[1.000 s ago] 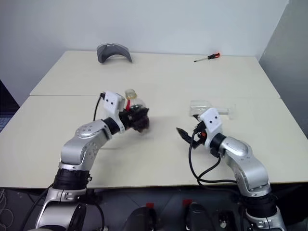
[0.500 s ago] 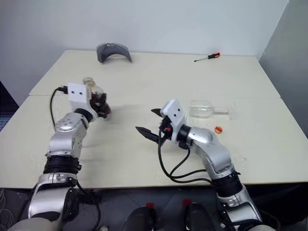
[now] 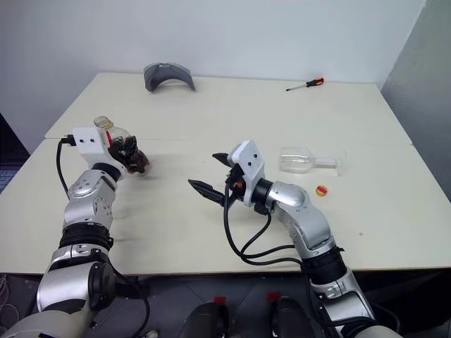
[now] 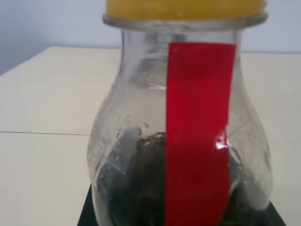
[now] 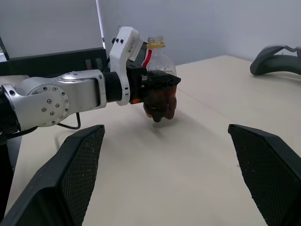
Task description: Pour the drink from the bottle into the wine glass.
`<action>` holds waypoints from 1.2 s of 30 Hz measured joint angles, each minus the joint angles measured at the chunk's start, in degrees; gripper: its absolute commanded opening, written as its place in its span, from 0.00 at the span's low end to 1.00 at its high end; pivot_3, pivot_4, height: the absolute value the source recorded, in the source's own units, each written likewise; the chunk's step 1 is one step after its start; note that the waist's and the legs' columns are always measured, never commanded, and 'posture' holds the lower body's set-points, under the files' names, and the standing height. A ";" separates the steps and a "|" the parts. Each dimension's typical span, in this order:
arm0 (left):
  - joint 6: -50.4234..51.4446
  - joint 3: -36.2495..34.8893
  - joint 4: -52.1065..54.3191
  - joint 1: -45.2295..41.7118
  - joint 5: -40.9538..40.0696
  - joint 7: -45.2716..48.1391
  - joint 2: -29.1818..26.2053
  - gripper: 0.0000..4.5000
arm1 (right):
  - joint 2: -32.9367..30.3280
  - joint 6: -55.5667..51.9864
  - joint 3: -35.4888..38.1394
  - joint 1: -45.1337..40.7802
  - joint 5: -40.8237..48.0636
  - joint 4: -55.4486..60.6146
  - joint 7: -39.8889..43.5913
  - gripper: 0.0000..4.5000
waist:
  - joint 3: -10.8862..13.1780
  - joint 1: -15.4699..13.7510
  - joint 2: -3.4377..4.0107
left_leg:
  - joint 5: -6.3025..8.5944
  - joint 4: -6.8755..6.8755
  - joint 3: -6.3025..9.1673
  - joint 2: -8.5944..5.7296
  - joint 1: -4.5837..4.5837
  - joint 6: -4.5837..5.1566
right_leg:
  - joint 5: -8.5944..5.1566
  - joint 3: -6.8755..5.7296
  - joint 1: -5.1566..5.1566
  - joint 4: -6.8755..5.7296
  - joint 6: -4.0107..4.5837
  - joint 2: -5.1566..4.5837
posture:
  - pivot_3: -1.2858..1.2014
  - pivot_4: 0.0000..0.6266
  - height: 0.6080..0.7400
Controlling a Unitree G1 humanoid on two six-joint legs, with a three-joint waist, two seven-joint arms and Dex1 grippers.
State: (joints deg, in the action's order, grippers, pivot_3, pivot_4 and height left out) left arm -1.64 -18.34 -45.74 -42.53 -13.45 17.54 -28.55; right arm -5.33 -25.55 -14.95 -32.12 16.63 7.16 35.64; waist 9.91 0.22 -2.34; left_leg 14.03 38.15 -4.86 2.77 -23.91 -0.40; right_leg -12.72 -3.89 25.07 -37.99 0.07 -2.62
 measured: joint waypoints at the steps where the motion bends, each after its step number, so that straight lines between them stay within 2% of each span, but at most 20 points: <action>1: -0.01 -0.11 -0.09 0.09 -0.17 -0.01 0.17 0.30 | 0.03 0.05 0.01 0.00 -0.15 -0.15 -0.20 1.00 | 0.00 0.04 0.00 | 0.00 0.00 0.00 0.01 0.00 0.00 | 0.00 0.00 0.00 -0.01 0.00 0.00 | 0.52 0.24 1.00; 5: 0.04 -0.28 0.83 1.75 -0.94 -0.69 2.00 0.30 | 0.32 0.19 0.12 0.00 -0.30 -0.76 -0.98 1.00 | -0.01 0.13 -0.01 | 0.00 0.01 -0.02 0.01 0.00 0.00 | 0.00 0.03 0.00 -0.02 0.01 -0.01 | 0.52 0.24 1.00; 6: 0.30 -0.28 1.04 1.79 -1.01 -0.82 2.07 0.45 | 0.34 0.21 0.12 0.00 -0.31 -0.79 -1.09 1.00 | -0.01 0.12 -0.01 | 0.00 0.00 -0.01 0.00 0.01 0.00 | 0.00 0.03 0.00 -0.01 0.01 -0.01 | 0.52 0.24 1.00; 14: 1.70 -0.19 2.38 2.46 -1.04 -1.78 2.20 0.98 | 0.05 0.94 0.25 -0.50 -0.88 -1.53 -1.88 1.00 | -0.01 0.12 -0.01 | 0.00 0.01 -0.01 0.01 0.02 0.00 | 0.01 0.02 0.00 -0.03 0.01 -0.01 | 0.52 0.24 1.00; 22: 5.82 -0.09 8.81 6.49 -1.20 -1.87 1.35 0.99 | 0.08 1.47 0.32 -0.81 -0.90 -2.32 -1.93 1.00 | -0.01 0.24 -0.01 | 0.00 -0.01 -0.03 0.01 0.02 0.00 | 0.01 0.06 0.00 -0.02 0.02 -0.02 | 0.52 0.24 1.00; 31: 17.12 -0.12 29.48 14.74 -1.99 -5.28 1.40 0.99 | 0.22 1.54 0.32 -0.73 -0.89 -2.31 -1.94 1.00 | -0.01 0.18 -0.01 | -0.02 0.00 0.05 0.03 0.03 -0.02 | 0.01 0.11 -0.02 -0.05 0.02 -0.04 | 0.52 0.24 1.00; 36: 24.58 -0.90 40.59 20.07 -4.10 -8.67 4.25 0.99 | 0.45 1.59 0.32 -0.39 -0.89 -2.29 -2.24 1.00 | -0.01 0.21 -0.01 | -0.02 -0.01 0.03 0.01 0.04 -0.02 | 0.01 0.18 -0.03 -0.03 0.02 -0.13 | 0.52 0.24 1.00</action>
State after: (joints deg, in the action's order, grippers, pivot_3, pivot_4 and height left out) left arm 22.94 -19.24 -5.15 -22.46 -17.55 8.87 -24.30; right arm -4.88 -23.96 -14.63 -32.51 15.74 4.87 33.40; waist 9.90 0.43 -2.35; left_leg 14.01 38.15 -4.82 2.78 -23.87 -0.42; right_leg -12.71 -3.71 25.04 -38.02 0.09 -2.75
